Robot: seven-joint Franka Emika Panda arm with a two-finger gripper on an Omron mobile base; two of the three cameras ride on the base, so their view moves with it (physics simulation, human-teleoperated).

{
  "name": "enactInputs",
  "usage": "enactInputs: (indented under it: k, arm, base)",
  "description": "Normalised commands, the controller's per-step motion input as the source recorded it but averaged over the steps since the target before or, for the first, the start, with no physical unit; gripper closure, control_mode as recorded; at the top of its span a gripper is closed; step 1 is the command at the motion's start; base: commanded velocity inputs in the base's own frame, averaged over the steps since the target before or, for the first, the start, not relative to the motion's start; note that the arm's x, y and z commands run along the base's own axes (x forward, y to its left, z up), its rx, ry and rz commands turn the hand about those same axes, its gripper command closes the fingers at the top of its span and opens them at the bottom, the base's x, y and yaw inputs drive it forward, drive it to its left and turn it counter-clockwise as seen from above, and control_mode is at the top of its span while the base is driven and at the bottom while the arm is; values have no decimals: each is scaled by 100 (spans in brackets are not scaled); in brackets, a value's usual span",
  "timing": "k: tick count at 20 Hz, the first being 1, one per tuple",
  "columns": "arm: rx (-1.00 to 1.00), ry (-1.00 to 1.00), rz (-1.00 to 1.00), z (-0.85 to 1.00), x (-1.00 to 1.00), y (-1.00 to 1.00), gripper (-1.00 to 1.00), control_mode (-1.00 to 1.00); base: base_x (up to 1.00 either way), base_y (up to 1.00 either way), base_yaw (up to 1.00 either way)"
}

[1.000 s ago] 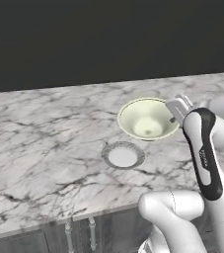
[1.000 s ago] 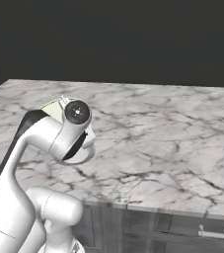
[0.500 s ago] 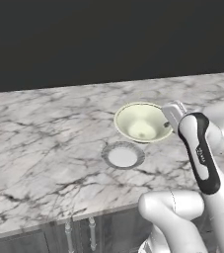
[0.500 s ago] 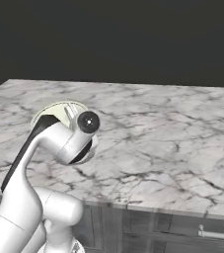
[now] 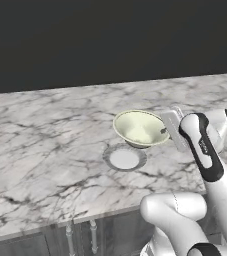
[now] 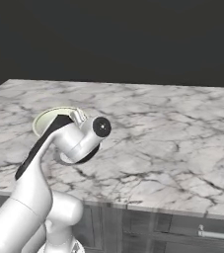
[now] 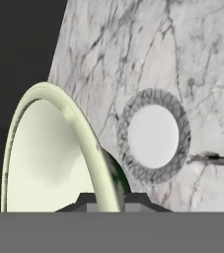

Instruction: Move the bowls from the cabinet to the plates on the dining table.

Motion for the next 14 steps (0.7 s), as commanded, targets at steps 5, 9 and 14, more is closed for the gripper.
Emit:
enactInputs:
  k: [5,9,14]
  arm:
    - [7,9,6,-29,23,1,100,-100]
    - [4,7,5,-29,20,0,100,-100]
    - [0,2,2,-21,8,0,100,-100]
  base:
    - [0,0,0]
    - [0,0,0]
    - [0,0,0]
